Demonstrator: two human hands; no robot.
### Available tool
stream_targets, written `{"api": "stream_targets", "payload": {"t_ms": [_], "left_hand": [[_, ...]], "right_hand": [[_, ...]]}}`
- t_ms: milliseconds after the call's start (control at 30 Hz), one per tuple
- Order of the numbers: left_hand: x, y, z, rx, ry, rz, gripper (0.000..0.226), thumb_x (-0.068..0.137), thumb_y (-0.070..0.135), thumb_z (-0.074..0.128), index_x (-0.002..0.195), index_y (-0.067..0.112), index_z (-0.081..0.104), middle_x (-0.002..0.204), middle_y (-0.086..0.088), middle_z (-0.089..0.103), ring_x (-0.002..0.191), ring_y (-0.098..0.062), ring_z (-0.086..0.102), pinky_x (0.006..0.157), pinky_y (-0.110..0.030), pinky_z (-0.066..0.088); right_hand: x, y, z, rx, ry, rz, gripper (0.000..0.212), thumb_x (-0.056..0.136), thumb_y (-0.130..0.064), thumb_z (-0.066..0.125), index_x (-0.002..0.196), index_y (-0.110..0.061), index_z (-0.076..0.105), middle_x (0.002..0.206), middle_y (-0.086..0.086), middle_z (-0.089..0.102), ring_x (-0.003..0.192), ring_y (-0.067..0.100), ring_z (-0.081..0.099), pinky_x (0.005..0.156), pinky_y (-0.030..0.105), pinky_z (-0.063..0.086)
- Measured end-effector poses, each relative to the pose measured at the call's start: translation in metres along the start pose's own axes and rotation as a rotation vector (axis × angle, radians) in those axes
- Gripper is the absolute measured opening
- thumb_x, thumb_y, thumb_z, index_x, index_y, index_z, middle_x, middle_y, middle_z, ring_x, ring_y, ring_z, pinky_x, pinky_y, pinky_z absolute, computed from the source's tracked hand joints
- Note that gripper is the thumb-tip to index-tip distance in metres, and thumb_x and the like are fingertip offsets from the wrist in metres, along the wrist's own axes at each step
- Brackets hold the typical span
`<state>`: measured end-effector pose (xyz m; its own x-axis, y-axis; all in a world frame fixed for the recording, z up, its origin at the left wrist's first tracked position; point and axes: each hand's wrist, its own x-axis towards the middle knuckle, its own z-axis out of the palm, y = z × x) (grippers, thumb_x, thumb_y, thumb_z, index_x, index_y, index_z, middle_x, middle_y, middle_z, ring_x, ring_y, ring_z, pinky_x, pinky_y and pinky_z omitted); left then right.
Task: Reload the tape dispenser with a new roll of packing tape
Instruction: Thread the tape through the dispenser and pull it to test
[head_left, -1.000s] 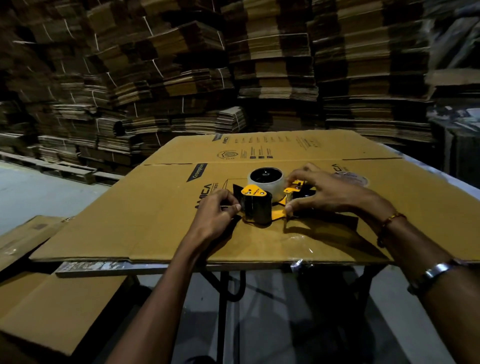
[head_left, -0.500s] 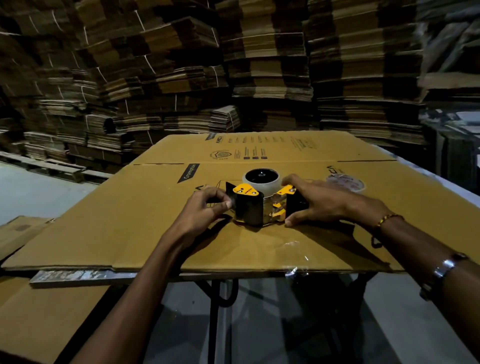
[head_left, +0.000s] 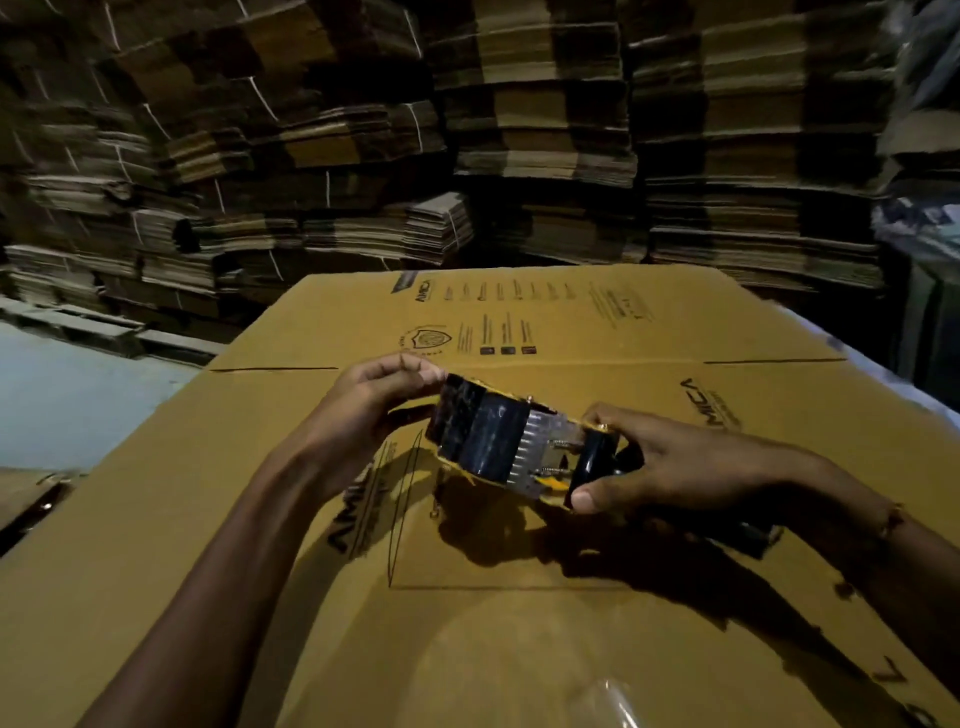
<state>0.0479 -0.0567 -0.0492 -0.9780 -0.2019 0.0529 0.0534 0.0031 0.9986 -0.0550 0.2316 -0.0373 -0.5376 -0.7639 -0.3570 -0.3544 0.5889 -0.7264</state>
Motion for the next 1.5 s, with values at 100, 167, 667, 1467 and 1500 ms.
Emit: {"api": "stream_targets", "payload": {"t_ms": [100,167,667,1467,1500], "left_hand": [[-0.003,0.023,-0.001,-0.004,0.197,-0.045,0.012,0.098,0.013,0.055,0.093,0.011,0.066,0.109,-0.010,0.074,0.109,-0.021,0.069,0.097,-0.041,0.049],[-0.014,0.039,0.005,0.055,0.439,-0.044,0.014,0.098,0.014,0.056,0.089,0.014,0.067,0.099,-0.004,0.075,0.100,-0.018,0.071,0.094,-0.041,0.051],[-0.080,0.081,0.117,1.071,0.134,0.223,0.052,0.104,0.042,0.035,0.153,0.022,0.037,0.162,0.008,0.028,0.152,-0.007,0.013,0.123,-0.038,0.017],[-0.045,0.095,0.121,0.391,0.359,-0.390,0.021,0.097,0.035,0.060,0.095,0.017,0.072,0.099,0.001,0.072,0.097,-0.015,0.067,0.088,-0.032,0.053],[-0.043,0.093,0.119,0.348,0.360,-0.415,0.021,0.096,0.035,0.061,0.088,0.018,0.072,0.092,0.003,0.073,0.094,-0.015,0.067,0.092,-0.037,0.054]], "right_hand": [[0.000,-0.014,-0.009,0.099,-0.030,0.045,0.067,0.071,-0.060,0.078,0.127,-0.046,0.044,0.125,-0.004,0.063,0.084,0.006,0.069,0.070,0.031,0.058],[-0.002,-0.024,-0.013,0.163,-0.056,0.122,0.086,0.069,-0.062,0.078,0.141,-0.043,0.035,0.128,0.002,0.062,0.072,0.007,0.064,0.055,0.025,0.051],[-0.078,-0.073,0.006,0.739,-0.004,0.248,0.050,0.081,-0.040,0.079,0.121,-0.026,0.052,0.068,-0.008,0.066,0.050,0.006,0.058,0.044,0.022,0.044],[-0.101,-0.049,0.006,0.634,0.102,0.279,0.055,0.087,-0.032,0.075,0.131,-0.029,0.041,0.092,-0.007,0.066,0.059,-0.005,0.060,0.047,0.012,0.044],[-0.101,-0.048,0.008,0.594,0.139,0.291,0.062,0.085,-0.034,0.076,0.134,-0.030,0.039,0.108,-0.004,0.063,0.076,0.000,0.064,0.055,0.015,0.050]]}}
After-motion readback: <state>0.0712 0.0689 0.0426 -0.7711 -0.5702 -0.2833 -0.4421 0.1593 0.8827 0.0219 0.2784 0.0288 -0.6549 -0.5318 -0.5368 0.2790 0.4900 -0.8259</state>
